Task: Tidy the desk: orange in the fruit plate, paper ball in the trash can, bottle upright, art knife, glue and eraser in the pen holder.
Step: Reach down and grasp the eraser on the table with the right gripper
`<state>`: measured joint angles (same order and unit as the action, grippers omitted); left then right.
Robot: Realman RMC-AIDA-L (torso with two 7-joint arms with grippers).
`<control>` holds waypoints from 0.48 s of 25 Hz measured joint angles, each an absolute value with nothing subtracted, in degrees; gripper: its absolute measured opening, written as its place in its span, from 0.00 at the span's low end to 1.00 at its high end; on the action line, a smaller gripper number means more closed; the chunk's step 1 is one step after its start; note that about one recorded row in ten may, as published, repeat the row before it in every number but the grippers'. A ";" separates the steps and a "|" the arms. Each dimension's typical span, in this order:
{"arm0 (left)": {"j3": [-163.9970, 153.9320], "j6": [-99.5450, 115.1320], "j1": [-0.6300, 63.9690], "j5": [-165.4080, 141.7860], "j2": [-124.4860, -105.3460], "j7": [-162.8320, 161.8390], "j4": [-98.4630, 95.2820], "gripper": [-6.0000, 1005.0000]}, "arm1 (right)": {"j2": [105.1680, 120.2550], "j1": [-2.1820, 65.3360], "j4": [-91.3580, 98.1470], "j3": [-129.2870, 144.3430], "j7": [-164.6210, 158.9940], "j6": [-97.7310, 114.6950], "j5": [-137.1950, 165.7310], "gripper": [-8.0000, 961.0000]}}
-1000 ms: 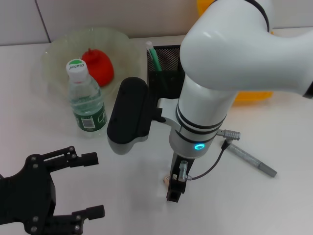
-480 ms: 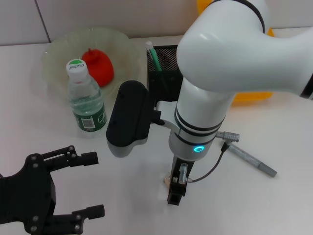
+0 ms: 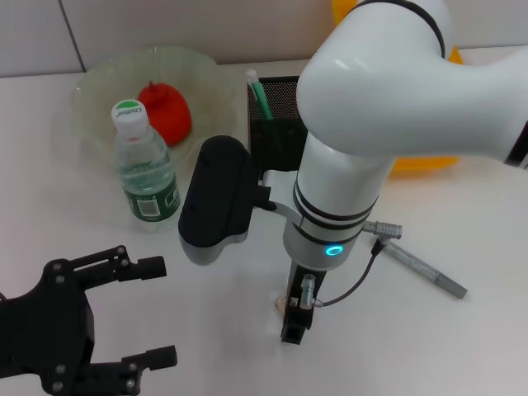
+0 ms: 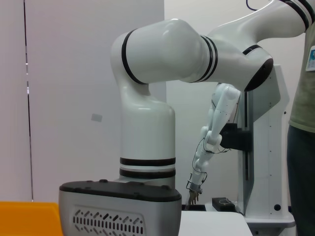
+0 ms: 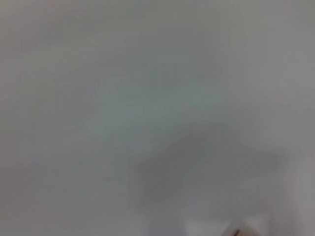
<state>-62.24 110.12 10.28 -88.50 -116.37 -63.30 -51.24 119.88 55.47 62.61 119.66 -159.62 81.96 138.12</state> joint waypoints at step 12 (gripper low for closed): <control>-62.22 110.13 10.47 -88.50 -116.45 -63.28 -51.20 0.80 | 119.88 55.79 61.16 119.80 -159.82 81.30 137.90 0.67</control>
<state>-62.22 110.13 10.47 -88.50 -116.45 -63.28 -51.20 119.88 55.79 61.16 119.80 -159.82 81.30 137.90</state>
